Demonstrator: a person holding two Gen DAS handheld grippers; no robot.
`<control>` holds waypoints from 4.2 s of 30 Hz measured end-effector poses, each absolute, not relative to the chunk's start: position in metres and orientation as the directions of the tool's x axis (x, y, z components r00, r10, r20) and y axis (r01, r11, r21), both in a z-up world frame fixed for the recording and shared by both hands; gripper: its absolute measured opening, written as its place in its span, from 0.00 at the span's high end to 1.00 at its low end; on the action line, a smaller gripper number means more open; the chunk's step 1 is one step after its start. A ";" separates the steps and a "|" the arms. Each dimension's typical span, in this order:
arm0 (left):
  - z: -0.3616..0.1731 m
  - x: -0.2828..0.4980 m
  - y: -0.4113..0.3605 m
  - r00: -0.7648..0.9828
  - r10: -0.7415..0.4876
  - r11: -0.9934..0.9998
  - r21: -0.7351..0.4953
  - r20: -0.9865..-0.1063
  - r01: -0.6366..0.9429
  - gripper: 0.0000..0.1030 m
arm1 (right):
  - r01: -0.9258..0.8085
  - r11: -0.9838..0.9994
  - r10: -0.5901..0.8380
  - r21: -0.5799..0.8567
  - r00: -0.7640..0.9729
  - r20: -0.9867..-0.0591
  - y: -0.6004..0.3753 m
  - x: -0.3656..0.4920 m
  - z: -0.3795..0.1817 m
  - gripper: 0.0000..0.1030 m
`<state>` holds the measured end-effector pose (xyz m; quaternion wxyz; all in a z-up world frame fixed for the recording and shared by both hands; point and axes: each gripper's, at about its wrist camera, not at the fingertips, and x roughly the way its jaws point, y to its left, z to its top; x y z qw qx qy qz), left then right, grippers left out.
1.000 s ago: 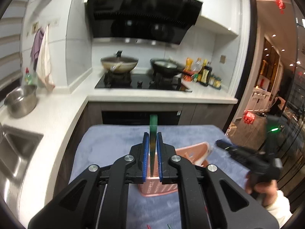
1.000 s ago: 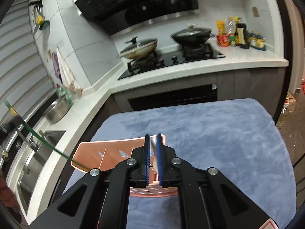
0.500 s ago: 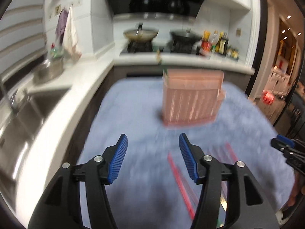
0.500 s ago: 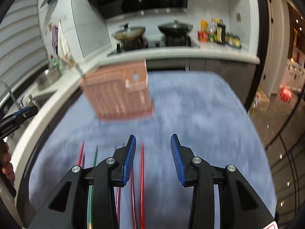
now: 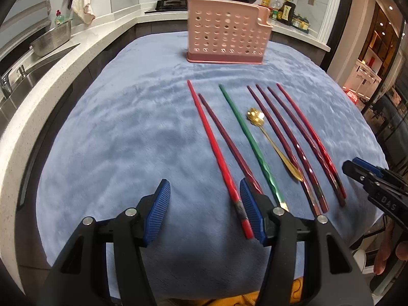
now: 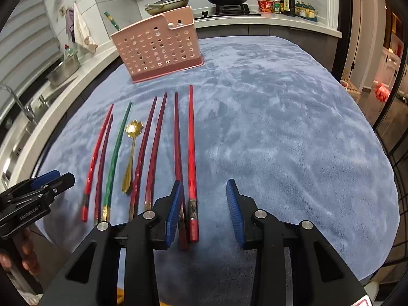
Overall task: Organize utensils
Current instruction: 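Grasp a red chopstick with the left tool while the right tool grasps another red chopstick, then carry both red chopsticks to the pink holder and drop them in, then return both tools to the remaining chopsticks on the table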
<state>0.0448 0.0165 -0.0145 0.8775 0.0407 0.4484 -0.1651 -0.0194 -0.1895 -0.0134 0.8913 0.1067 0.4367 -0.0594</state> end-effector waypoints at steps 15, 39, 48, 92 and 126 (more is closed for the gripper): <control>-0.035 0.046 0.006 0.492 -0.237 0.938 -0.066 -0.838 0.339 0.48 | 0.172 0.980 -0.018 0.100 0.576 -0.817 -0.180 -0.014 -0.034 0.83; -0.023 0.036 0.007 0.492 -0.295 0.908 -0.080 -0.819 0.411 0.93 | 0.150 0.983 -0.008 0.107 0.617 -0.787 -0.178 -0.018 -0.012 0.93; 0.026 0.052 0.018 0.600 -0.305 0.919 -0.063 -0.740 0.389 0.93 | 0.156 0.980 -0.029 0.122 0.723 -0.690 -0.191 -0.012 0.047 0.93; 0.265 0.260 -0.011 0.887 -0.390 0.921 -0.126 -0.247 0.369 0.93 | 0.033 0.933 0.076 0.359 0.955 -0.287 -0.232 0.223 0.228 0.93; 0.030 0.100 0.040 0.701 -0.189 0.967 -0.007 -0.688 0.254 0.35 | 0.148 0.984 -0.032 0.099 0.696 -0.717 -0.184 -0.003 0.026 0.48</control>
